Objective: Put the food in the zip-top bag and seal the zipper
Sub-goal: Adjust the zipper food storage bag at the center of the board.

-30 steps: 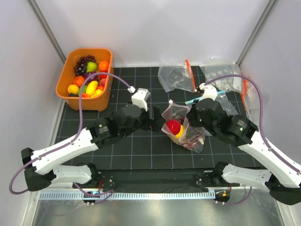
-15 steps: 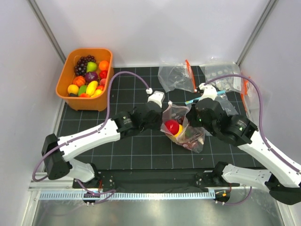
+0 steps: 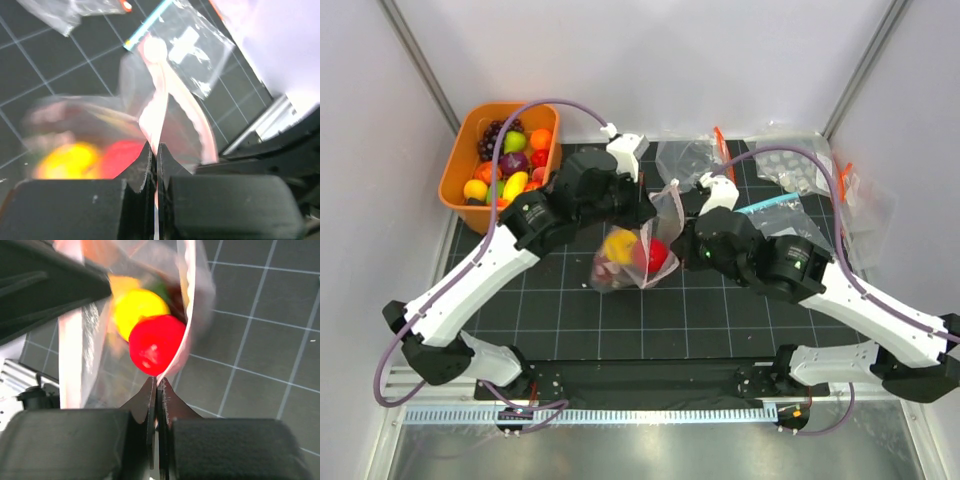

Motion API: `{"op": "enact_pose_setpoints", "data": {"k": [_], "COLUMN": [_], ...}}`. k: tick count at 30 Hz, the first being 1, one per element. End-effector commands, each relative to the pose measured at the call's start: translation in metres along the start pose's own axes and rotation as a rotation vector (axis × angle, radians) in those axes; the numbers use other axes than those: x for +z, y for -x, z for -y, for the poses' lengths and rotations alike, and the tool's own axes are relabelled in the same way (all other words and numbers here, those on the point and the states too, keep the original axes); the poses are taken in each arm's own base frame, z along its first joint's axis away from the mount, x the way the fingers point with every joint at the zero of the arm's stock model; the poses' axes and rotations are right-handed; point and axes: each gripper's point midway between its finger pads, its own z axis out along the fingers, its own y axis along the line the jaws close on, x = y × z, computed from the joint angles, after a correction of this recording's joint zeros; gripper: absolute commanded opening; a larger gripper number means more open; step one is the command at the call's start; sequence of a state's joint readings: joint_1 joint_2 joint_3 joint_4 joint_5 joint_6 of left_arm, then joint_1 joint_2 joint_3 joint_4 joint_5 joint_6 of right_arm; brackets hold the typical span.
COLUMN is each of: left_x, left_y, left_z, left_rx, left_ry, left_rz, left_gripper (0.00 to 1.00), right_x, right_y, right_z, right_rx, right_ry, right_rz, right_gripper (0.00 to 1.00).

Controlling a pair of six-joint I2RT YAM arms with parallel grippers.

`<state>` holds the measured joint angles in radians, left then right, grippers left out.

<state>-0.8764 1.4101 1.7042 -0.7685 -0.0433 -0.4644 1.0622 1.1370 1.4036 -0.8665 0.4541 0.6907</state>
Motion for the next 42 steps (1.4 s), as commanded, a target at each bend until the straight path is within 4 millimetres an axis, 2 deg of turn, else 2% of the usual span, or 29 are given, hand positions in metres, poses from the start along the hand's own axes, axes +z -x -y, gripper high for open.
{"op": "enact_pose_setpoints", "data": {"k": [1, 3, 4, 6, 9, 17, 20, 23, 26, 29, 30, 32, 33, 34, 37, 38, 42], "left_x": [-0.003, -0.003, -0.01, -0.008, -0.007, -0.014, -0.022, -0.029, -0.035, -0.036, -0.033, -0.03, -0.029, -0.026, -0.023, -0.02, -0.013], "left_y": [-0.039, -0.041, -0.039, -0.045, -0.054, -0.058, -0.05, -0.041, -0.035, -0.034, -0.035, -0.04, -0.04, -0.043, -0.046, -0.047, -0.048], "left_z": [0.01, 0.019, 0.021, 0.014, 0.003, 0.013, 0.018, 0.023, 0.032, 0.027, 0.021, 0.012, 0.008, 0.007, 0.009, 0.01, 0.014], "left_rx": [0.016, -0.008, -0.012, -0.004, 0.003, -0.044, -0.041, -0.046, -0.064, -0.089, -0.102, -0.117, -0.127, -0.141, -0.167, -0.173, -0.198], "left_ry": [-0.101, -0.155, -0.175, -0.153, -0.106, -0.174, -0.196, -0.208, -0.246, -0.226, -0.195, -0.162, -0.145, -0.143, -0.156, -0.162, -0.184], "left_rz": [-0.139, -0.125, -0.104, -0.105, -0.143, -0.137, -0.101, -0.092, -0.084, -0.051, -0.036, -0.016, -0.004, 0.003, 0.006, 0.0, 0.0], "left_gripper": [0.0, 0.0, 0.0, 0.0, 0.0, 0.0, 0.0, 0.0, 0.0, 0.0, 0.0, 0.0, 0.0, 0.0, 0.0, 0.0, 0.0], "right_x": [0.003, 0.012, 0.012, 0.018, 0.017, 0.005, 0.001, -0.008, -0.004, -0.002, 0.002, 0.003, 0.007, 0.004, 0.003, 0.0, -0.002], "right_y": [0.018, 0.007, 0.003, -0.009, -0.016, -0.009, 0.001, 0.026, 0.03, 0.024, 0.012, 0.006, -0.004, -0.004, -0.012, -0.012, -0.019], "right_z": [-0.019, -0.013, -0.011, -0.006, -0.001, 0.007, 0.0, -0.018, -0.029, -0.041, -0.043, -0.043, -0.04, -0.038, -0.037, -0.036, -0.034], "right_rx": [0.092, 0.088, 0.095, 0.093, 0.091, 0.055, 0.041, 0.022, -0.009, -0.031, -0.049, -0.059, -0.067, -0.063, -0.068, -0.071, -0.086], "right_ry": [0.039, 0.018, 0.015, 0.009, 0.003, -0.013, 0.008, 0.043, 0.062, 0.124, 0.143, 0.163, 0.16, 0.17, 0.192, 0.203, 0.213], "right_rz": [0.079, 0.062, 0.059, 0.039, 0.028, 0.038, 0.053, 0.071, 0.055, 0.028, -0.007, -0.017, -0.037, -0.033, -0.044, -0.037, -0.058], "right_gripper": [0.01, 0.01, 0.01, 0.01, 0.01, 0.01, 0.01, 0.01, 0.01, 0.01, 0.01, 0.01, 0.02, 0.03, 0.16, 0.3, 0.53]}}
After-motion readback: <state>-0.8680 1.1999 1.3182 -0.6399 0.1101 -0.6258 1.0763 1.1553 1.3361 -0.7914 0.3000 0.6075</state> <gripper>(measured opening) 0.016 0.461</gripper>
